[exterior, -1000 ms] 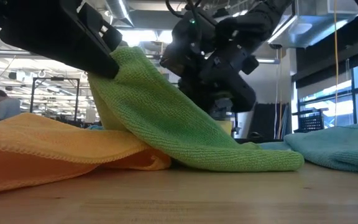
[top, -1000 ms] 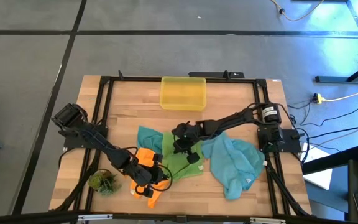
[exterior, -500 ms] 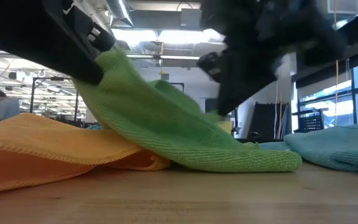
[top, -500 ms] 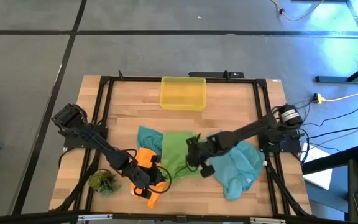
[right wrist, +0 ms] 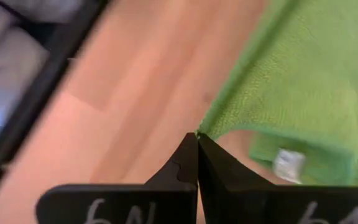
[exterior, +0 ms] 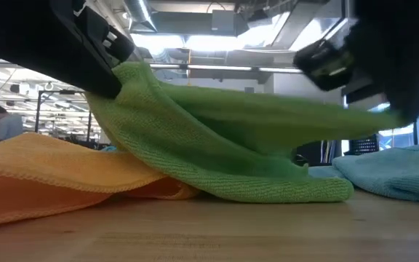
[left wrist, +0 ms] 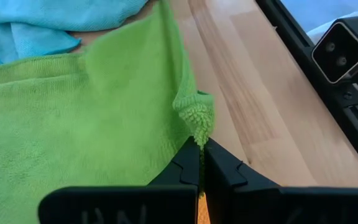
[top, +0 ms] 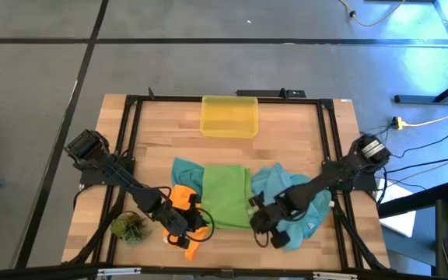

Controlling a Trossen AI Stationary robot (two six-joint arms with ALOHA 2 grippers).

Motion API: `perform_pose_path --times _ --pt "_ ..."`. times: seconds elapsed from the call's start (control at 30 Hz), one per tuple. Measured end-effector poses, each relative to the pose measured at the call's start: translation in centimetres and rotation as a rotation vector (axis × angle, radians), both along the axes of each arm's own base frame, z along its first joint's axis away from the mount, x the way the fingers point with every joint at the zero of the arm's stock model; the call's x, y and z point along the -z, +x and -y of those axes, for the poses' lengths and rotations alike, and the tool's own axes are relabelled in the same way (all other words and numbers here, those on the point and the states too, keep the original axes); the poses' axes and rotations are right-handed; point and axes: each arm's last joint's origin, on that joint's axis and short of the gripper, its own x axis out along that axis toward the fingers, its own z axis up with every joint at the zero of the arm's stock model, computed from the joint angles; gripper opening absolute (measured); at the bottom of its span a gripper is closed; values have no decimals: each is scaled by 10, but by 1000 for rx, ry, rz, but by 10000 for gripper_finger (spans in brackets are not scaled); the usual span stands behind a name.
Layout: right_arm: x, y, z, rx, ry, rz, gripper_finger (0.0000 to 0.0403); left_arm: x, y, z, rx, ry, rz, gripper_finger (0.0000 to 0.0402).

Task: Fold microfiber towels
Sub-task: Fold the green microfiber cloth

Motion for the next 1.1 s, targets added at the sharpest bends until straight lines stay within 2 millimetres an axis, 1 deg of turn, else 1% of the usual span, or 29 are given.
perform_pose_path --times 0.13,0.3,0.43,0.53,0.63,0.73,0.93,1.1 --pt "-19 -6 -9 -50 86 69 0 0 0 0 2 1 -4 0" --pt "-40 -8 -11 -69 156 162 0 0 0 0 6 -1 -7 0" --pt "-42 -7 -12 -75 174 180 0 0 0 0 9 -3 -9 0" --pt "-41 -7 -11 -56 148 185 0 1 -1 0 18 -6 -18 0" --pt "-39 -3 -2 -9 104 185 0 2 -2 0 25 -8 -28 8" --pt "-39 3 9 45 73 195 0 2 -2 0 15 -19 -34 30" --pt "-36 16 40 157 14 180 0 2 -2 0 -7 -49 -34 86" --pt "-35 25 66 230 -30 171 0 2 -2 1 -31 -114 -48 112"
